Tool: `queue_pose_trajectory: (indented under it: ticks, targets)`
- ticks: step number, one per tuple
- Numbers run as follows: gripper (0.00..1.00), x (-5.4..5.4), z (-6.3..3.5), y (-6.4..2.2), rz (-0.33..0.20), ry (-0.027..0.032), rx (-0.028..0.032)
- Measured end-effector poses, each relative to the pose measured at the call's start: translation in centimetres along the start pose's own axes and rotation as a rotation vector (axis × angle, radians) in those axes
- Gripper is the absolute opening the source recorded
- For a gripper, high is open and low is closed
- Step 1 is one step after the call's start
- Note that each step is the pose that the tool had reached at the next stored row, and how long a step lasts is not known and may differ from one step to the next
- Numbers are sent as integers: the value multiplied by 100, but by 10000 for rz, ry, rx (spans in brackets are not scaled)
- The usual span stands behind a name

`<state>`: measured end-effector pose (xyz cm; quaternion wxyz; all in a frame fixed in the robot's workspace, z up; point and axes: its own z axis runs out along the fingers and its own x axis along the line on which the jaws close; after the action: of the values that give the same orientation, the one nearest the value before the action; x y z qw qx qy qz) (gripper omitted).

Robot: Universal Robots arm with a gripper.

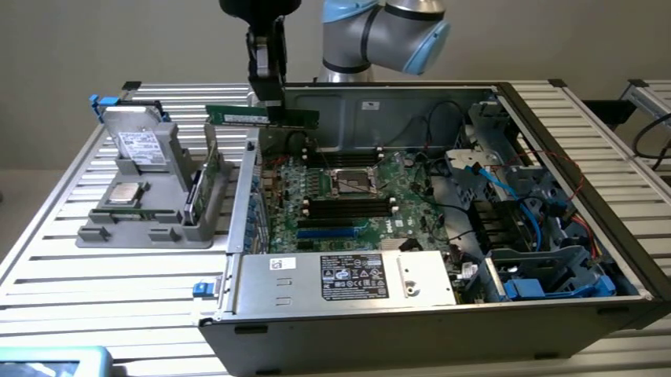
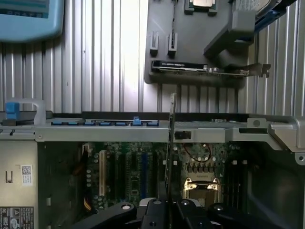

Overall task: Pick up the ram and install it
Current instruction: 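Pick up the ram and move it above insertion slot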

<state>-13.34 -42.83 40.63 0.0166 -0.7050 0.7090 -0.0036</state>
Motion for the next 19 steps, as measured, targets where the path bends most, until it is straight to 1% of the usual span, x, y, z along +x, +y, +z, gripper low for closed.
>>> queue_pose_trajectory:
  ticks: [3, 4, 6, 8, 9, 15, 17, 19]
  targets:
    - [14, -7, 11, -107, -1, -3, 22]
    - [14, -11, 13, -133, -2, -15, 28]
    - [14, -14, 16, -175, -2, -76, 48]
    - [14, -16, 21, -213, -18, -148, 49]
    - [14, -21, 25, -237, -27, -157, 49]
    - [14, -63, 62, -392, -77, -160, 52]
    - [14, -73, 74, -435, -104, -162, 69]
    - [14, -78, 84, -460, -161, -163, 98]
